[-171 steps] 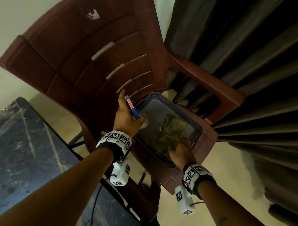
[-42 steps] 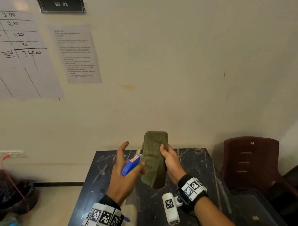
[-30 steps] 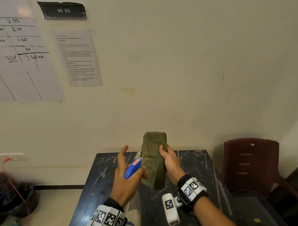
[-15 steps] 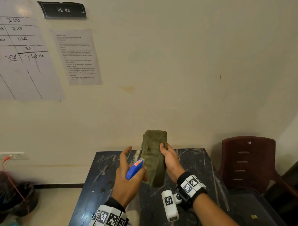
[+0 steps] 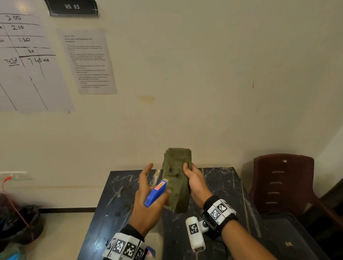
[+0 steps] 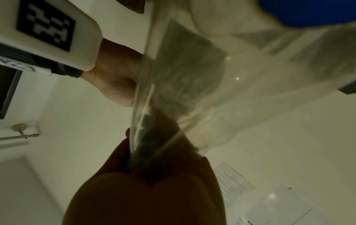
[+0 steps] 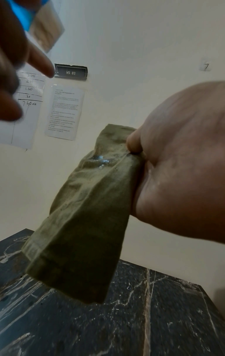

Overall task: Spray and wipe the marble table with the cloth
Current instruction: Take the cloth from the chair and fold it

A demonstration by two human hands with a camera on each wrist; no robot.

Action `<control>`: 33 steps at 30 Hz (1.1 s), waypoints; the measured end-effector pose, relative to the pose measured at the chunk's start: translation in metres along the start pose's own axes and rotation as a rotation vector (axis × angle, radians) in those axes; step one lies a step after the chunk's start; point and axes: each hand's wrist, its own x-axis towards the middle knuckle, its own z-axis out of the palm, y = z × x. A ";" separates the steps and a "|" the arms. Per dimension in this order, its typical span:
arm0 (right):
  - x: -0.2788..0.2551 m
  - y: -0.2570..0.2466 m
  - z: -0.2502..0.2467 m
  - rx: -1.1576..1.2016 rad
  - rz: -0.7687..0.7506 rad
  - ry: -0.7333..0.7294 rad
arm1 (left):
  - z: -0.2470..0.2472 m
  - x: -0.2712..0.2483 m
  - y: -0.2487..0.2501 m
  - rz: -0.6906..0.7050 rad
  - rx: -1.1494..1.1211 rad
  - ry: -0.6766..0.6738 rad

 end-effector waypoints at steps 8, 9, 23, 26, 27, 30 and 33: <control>-0.006 0.003 -0.003 -0.010 -0.018 -0.001 | 0.001 0.010 0.004 0.012 -0.005 0.044; -0.006 0.003 -0.003 -0.004 -0.023 0.003 | 0.000 0.010 0.005 -0.005 -0.013 0.034; -0.008 0.005 -0.007 0.027 -0.013 -0.016 | -0.005 -0.008 -0.001 0.009 -0.033 0.125; -0.010 0.007 -0.007 0.011 -0.007 -0.019 | -0.006 -0.006 0.002 -0.022 -0.075 0.079; -0.011 0.008 -0.007 -0.001 -0.003 -0.024 | -0.006 -0.005 0.003 -0.030 -0.083 0.067; -0.012 0.011 -0.008 -0.021 0.017 -0.051 | -0.005 -0.004 0.006 -0.012 -0.083 0.046; -0.013 0.012 -0.009 -0.013 0.024 -0.065 | -0.003 -0.001 0.007 -0.004 -0.056 0.022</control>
